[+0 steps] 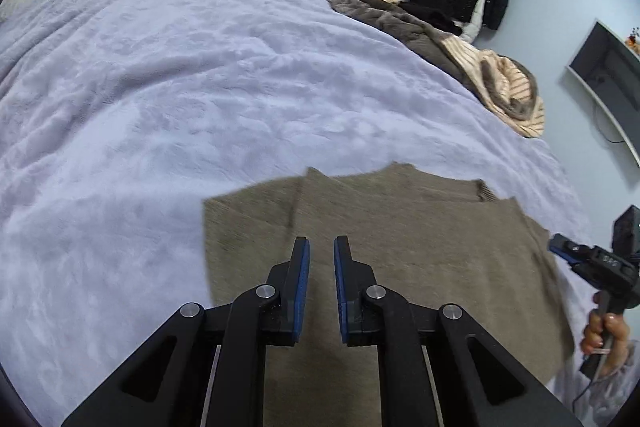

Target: Fold small clothes

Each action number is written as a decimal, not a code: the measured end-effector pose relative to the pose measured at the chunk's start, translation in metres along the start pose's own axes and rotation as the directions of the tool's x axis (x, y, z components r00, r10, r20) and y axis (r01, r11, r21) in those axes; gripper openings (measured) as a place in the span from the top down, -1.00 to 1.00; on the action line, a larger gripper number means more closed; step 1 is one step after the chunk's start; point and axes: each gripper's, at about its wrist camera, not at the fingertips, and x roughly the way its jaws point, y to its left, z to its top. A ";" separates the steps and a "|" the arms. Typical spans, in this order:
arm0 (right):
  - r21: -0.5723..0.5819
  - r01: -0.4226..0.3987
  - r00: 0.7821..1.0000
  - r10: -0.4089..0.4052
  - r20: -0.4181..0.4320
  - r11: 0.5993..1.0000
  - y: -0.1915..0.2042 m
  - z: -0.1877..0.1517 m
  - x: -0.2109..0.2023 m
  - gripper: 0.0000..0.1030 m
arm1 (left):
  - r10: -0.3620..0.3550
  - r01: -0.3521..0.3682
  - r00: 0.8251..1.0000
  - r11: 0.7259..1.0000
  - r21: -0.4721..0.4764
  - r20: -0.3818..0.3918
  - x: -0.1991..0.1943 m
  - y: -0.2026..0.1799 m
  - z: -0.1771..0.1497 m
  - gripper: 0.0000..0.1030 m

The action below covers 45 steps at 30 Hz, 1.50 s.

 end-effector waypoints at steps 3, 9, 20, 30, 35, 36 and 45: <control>0.018 0.037 0.997 -0.036 -0.065 0.999 -0.004 -0.022 0.021 0.58 | 0.029 -0.028 0.997 1.000 0.010 -0.065 0.025 -0.015 -0.027 0.73; 0.062 0.107 0.994 -0.106 -0.022 0.992 -0.029 -0.034 0.003 0.89 | 0.045 -0.046 0.997 0.999 -0.003 -0.056 0.018 -0.001 -0.064 0.73; 0.103 0.161 0.987 -0.159 -0.023 0.982 -0.040 -0.076 -0.052 0.75 | 0.104 -0.104 0.993 0.995 0.008 -0.057 -0.042 0.006 -0.096 0.73; -0.035 0.121 0.992 -0.122 -0.028 0.992 0.006 -0.115 -0.080 0.68 | 0.105 -0.107 0.988 0.994 -0.012 -0.109 -0.056 -0.001 -0.131 0.73; -0.020 0.177 0.980 -0.178 -0.092 0.984 -0.007 -0.139 -0.060 0.72 | 0.094 -0.102 0.989 0.993 -0.062 -0.116 -0.062 0.011 -0.158 0.73; -0.010 0.170 0.982 -0.170 -0.082 0.985 -0.010 -0.142 -0.062 0.72 | 0.093 -0.101 0.989 0.993 -0.064 -0.115 -0.065 0.011 -0.160 0.73; -0.001 0.194 0.978 -0.194 -0.076 0.981 -0.010 -0.150 -0.076 0.72 | 0.124 -0.134 0.983 0.989 -0.063 -0.137 -0.074 0.010 -0.180 0.73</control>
